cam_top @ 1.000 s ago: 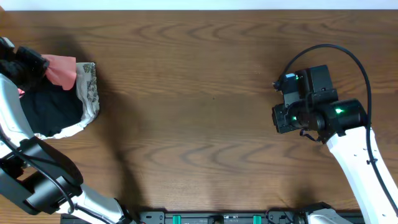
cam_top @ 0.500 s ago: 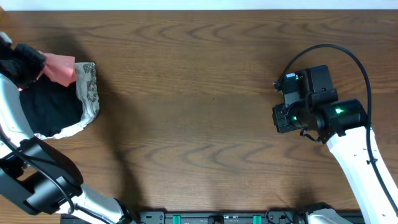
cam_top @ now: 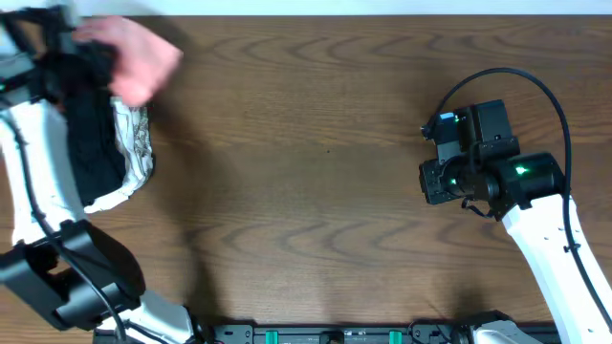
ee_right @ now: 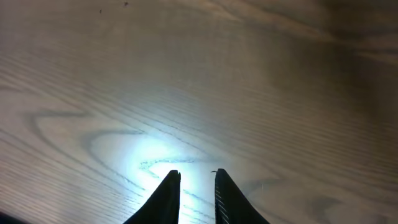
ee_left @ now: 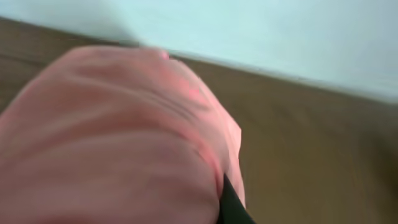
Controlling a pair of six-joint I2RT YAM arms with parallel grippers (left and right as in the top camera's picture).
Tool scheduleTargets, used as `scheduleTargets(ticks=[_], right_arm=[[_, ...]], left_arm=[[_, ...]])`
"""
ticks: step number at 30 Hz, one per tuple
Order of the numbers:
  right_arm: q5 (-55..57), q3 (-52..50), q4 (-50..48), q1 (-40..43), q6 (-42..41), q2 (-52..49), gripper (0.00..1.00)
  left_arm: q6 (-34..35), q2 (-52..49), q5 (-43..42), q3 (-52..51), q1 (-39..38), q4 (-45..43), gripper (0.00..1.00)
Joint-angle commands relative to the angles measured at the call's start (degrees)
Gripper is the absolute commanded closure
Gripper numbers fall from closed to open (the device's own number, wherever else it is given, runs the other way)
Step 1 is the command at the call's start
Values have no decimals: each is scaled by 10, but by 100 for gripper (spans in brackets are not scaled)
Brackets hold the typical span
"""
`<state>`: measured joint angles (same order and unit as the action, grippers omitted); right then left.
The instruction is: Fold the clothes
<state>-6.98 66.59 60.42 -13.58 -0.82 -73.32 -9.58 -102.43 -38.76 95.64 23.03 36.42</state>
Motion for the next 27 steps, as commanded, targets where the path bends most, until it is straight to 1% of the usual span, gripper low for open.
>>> scheduleTargets(ticks=[1,3,5,8,11,17,27], right_arm=[[3,3,0,5,0,7,82],[3,3,0,5,0,7,82],[3,3,0,5,0,7,82],[3,3,1,5,0,7,81],[3,3,0,5,0,7,82],[3,3,0,3,0,7,81],[3,3,-2,3,0,7,81]], left_arm=[[-107,18,-62,10,-57,87,94],[-132,13,-33,10,-91,175,94],[-130,5,8,10,-121,238,94],[-120,0,45,10,-155,280,94],[-120,0,49,10,-179,291,94],[-120,0,48,10,-213,290,94],[-120,0,47,10,-215,294,94]])
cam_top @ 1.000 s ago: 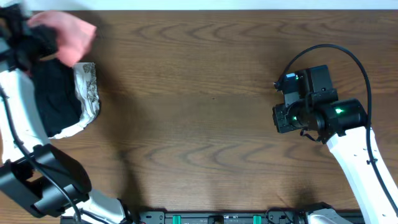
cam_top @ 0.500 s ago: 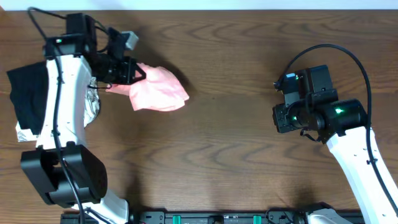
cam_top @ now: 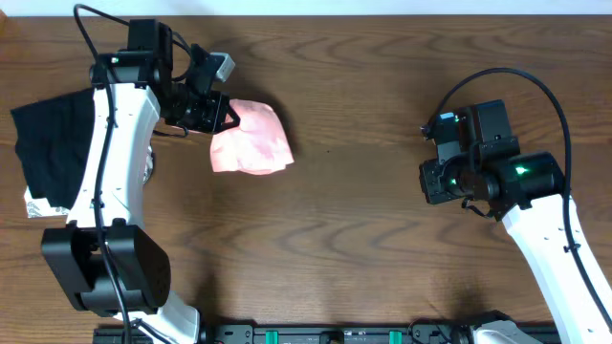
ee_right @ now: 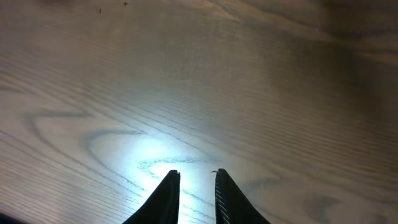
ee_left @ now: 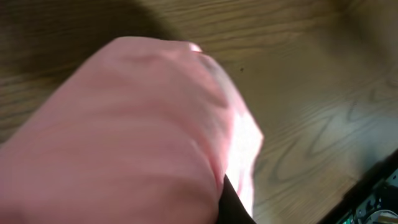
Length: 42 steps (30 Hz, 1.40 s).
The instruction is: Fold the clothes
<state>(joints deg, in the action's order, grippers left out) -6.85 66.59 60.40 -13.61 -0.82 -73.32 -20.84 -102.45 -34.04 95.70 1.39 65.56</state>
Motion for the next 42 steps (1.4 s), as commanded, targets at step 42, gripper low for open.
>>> scheduleTargets(ticks=[42], right_arm=[[-9,2,35,3,-4,6,82]], left_arm=[[201,-3,304,150,226,-259,94]])
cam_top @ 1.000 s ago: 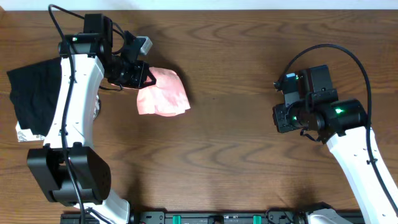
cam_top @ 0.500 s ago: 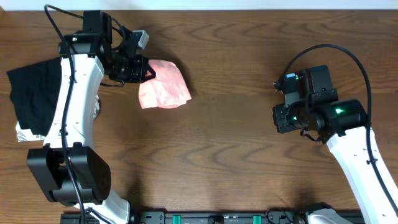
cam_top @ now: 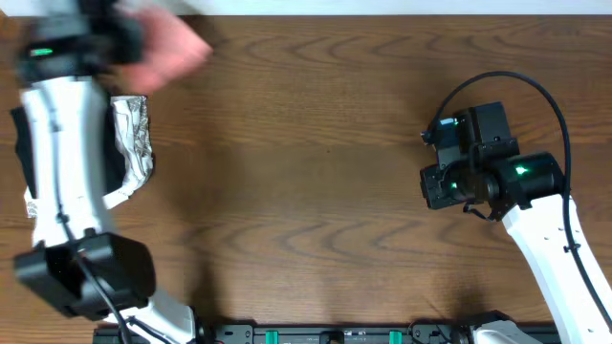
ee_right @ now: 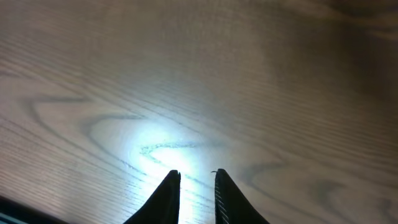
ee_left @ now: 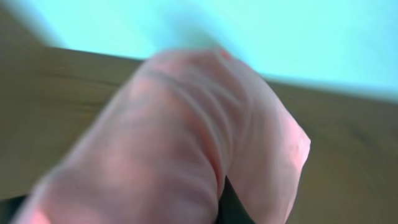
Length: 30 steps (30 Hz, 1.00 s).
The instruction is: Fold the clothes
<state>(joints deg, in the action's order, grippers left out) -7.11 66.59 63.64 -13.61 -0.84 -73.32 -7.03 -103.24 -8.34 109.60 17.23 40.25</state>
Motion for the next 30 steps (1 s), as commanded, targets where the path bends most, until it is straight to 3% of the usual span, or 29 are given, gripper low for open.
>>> scheduleTargets(ticks=[1,6,11,14,21,27,30], right_arm=[[-6,2,2,3,-3,6,82],[-7,2,-9,3,-4,6,81],[-7,2,-9,3,-4,6,81],[-7,2,-7,3,-4,6,81],[-6,2,-7,3,-4,6,81],[-6,2,-7,3,-4,6,81],[-6,2,-9,3,-4,6,81]], left_arm=[[88,0,37,8,94,-6,94],[178,-36,1,-20,169,26,94],[179,-75,-84,-33,196,33,94],[192,-80,-93,-33,201,26,94],[205,-50,-153,-31,201,-44,94],[213,-7,-150,-31,201,-130,94],[213,-1,-126,-31,200,-132,94]])
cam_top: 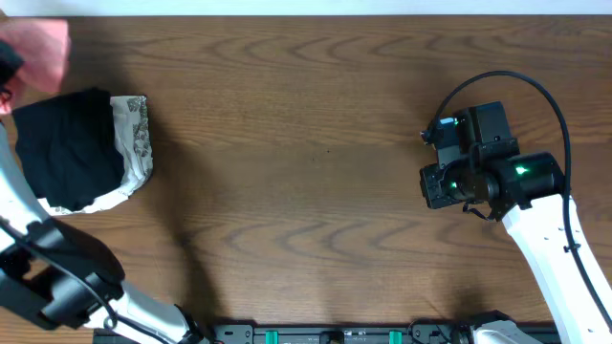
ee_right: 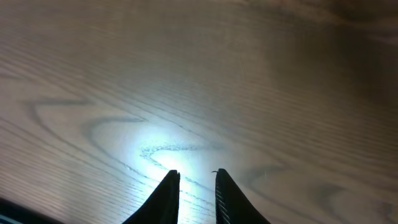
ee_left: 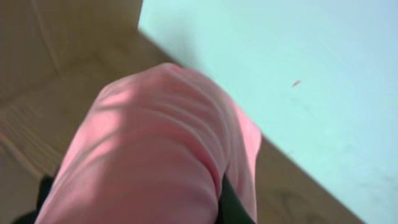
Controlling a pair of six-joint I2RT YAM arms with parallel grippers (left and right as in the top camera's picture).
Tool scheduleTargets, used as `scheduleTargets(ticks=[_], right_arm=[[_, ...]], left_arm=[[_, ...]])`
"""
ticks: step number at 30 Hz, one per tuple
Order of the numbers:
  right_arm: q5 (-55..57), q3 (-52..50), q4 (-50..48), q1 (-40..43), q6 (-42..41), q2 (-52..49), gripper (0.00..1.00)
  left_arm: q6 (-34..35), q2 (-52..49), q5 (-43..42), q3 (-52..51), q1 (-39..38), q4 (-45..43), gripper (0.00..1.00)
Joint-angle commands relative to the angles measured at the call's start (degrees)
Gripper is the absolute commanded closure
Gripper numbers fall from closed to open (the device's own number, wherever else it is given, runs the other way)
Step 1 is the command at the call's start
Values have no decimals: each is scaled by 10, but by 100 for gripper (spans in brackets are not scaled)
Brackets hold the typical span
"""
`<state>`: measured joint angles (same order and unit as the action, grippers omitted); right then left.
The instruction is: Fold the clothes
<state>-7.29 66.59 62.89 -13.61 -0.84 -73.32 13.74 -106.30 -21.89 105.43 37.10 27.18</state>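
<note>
A pink cloth (cam_top: 40, 48) hangs bunched at the table's far left corner, and it fills the left wrist view (ee_left: 155, 143). My left gripper (ee_left: 214, 202) is shut on it, with only one dark finger showing under the fabric. A folded black garment (cam_top: 67, 148) lies on a pale patterned garment (cam_top: 136, 143) at the left of the table. Far from the clothes on the right side, my right gripper (ee_right: 196, 175) hovers low over bare wood. Its fingers are a little apart and hold nothing.
The brown wooden table (cam_top: 306, 191) stretches between the clothes stack and the right arm (cam_top: 478, 167). A pale wall (ee_left: 298, 68) runs behind the table's back edge. A dark rail with green parts (cam_top: 335, 334) lines the front edge.
The pink cloth in my left gripper has moved left, from above the stack's right side to the far left corner. The left arm no longer covers the black garment. The right arm has not moved.
The left gripper held the pink cloth over the stack at the back left. Then it held it out toward the table's middle. Then the cloth was back at the back left, and now it is at the far left corner. The right gripper stayed put.
</note>
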Motion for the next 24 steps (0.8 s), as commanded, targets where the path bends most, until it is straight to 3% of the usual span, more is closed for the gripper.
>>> scheduleTargets(ticks=[1,12,17,24], right_arm=[[-4,2,-3,3,-4,6,81],[-5,2,-4,3,-4,6,81],[-5,2,-3,3,-4,6,81],[-9,2,-4,3,-2,6,80]], left_arm=[[5,27,16,10,1,10,94],[0,-62,12,9,-6,250,94],[-26,-70,-47,9,-6,250,94],[-32,-45,-225,9,-6,194,94]])
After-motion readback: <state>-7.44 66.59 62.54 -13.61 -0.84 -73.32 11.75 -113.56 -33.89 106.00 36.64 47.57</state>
